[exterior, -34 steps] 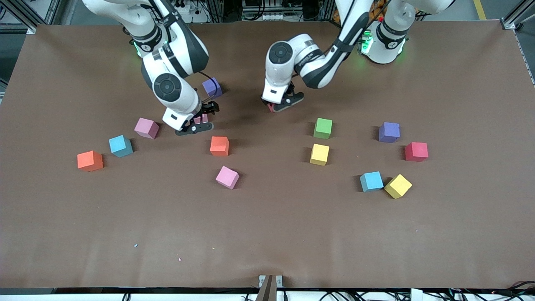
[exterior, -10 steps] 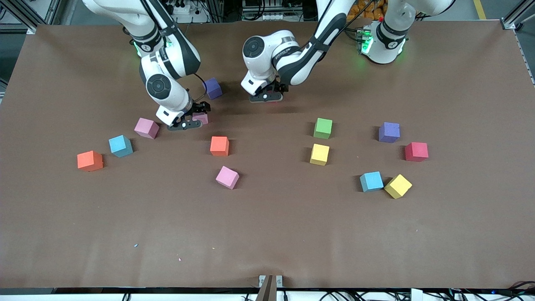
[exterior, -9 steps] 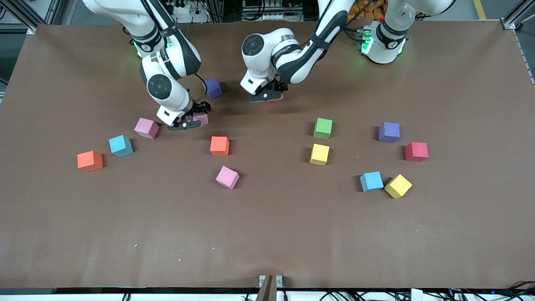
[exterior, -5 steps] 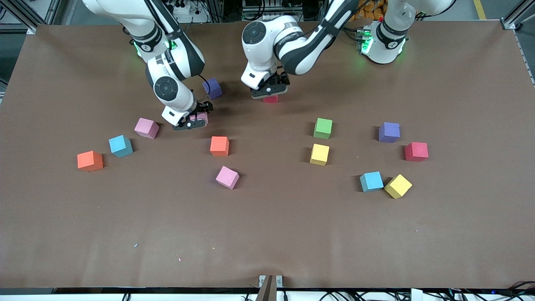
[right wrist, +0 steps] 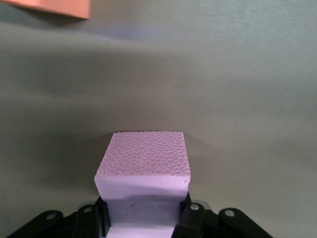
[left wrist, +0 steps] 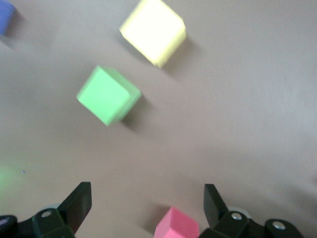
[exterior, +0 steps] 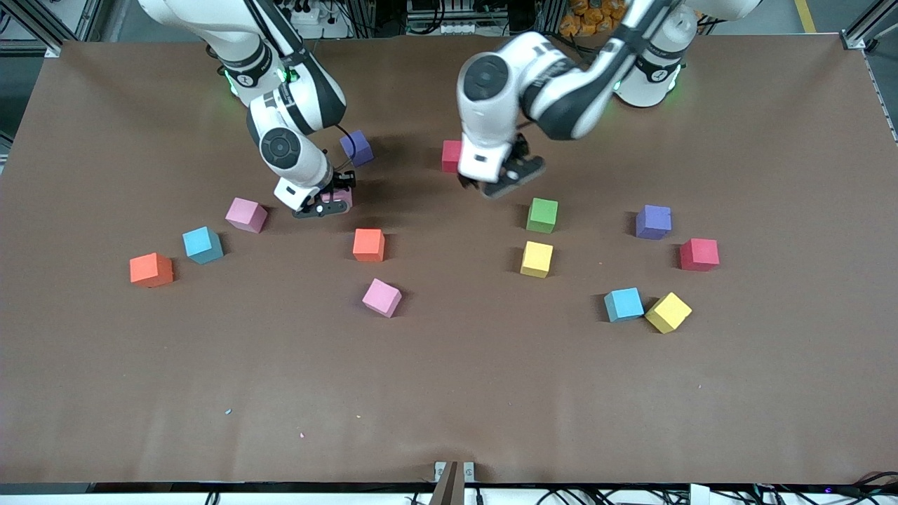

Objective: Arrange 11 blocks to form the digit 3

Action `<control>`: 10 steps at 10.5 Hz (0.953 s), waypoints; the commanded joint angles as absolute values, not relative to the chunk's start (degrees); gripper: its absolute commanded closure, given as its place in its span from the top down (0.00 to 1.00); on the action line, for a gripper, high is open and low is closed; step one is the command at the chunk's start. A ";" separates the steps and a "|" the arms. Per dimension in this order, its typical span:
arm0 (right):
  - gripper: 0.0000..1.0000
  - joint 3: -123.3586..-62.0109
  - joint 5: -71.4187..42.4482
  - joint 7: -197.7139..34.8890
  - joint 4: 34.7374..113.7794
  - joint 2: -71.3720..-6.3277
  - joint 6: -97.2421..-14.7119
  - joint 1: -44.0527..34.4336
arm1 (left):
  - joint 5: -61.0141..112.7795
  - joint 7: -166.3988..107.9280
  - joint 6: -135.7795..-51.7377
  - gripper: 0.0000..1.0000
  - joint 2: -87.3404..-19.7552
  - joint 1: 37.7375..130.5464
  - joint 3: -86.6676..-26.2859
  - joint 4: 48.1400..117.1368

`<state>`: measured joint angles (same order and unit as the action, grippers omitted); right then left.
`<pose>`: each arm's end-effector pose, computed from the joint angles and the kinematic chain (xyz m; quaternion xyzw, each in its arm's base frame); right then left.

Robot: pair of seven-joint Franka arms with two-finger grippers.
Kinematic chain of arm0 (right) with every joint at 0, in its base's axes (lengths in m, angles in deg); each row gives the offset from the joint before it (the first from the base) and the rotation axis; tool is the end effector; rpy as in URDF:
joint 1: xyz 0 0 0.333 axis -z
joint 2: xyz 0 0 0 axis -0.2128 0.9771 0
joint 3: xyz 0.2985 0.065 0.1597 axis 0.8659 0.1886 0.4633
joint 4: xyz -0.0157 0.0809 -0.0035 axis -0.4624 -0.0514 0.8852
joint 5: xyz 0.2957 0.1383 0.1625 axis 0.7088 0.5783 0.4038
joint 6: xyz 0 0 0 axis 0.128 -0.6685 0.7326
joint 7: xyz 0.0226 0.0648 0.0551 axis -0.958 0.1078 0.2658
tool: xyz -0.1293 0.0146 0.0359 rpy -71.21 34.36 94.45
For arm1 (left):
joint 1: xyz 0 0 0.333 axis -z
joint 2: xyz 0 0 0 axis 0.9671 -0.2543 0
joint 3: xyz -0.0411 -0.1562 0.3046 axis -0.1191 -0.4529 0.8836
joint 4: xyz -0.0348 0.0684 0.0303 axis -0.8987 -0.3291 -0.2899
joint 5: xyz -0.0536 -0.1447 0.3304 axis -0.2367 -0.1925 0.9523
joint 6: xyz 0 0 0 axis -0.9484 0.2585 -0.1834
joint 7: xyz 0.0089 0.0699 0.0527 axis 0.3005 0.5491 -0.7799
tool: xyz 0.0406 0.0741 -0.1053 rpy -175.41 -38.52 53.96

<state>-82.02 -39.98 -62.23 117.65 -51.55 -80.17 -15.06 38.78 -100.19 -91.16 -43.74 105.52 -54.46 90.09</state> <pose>0.3641 0.2387 0.2259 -0.9881 -0.0765 0.1326 0.0124 0.4127 -0.4124 0.3784 -0.9651 -0.2528 0.0394 0.0562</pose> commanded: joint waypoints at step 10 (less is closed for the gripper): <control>0.00 -66.78 -46.27 -91.59 104.89 -56.78 -63.93 -14.25 | 44.98 -50.56 -91.29 1.00 -61.31 91.44 -54.85 76.01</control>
